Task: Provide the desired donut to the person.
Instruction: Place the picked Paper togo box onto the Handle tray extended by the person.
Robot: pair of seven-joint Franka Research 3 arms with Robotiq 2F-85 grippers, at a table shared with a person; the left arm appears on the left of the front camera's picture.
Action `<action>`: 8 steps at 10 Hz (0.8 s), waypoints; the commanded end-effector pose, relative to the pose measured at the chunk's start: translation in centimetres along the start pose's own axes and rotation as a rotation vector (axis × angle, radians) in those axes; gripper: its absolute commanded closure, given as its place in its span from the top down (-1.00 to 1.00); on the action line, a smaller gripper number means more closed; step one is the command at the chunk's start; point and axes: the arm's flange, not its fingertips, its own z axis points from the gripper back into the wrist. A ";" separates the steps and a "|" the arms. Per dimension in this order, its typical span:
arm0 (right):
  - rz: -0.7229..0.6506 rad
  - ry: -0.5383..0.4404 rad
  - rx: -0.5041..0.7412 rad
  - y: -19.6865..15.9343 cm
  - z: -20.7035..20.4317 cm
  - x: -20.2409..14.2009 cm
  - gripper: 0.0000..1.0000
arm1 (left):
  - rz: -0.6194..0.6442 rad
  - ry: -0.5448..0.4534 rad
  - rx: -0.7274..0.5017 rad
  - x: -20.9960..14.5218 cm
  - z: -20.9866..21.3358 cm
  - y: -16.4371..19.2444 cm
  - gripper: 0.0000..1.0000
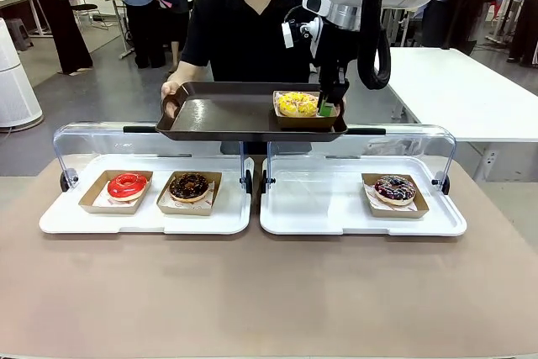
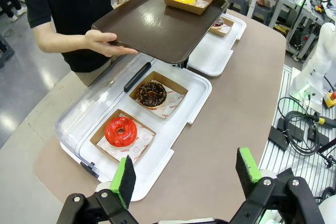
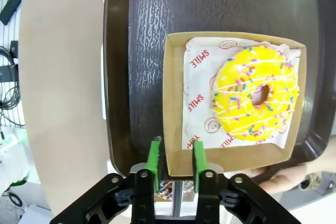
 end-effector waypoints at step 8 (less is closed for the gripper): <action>-0.013 -0.032 -0.005 0.6 0.0 -0.1 1.00 | 0.000 -0.006 -0.007 0.1 0.0 -0.1 1.00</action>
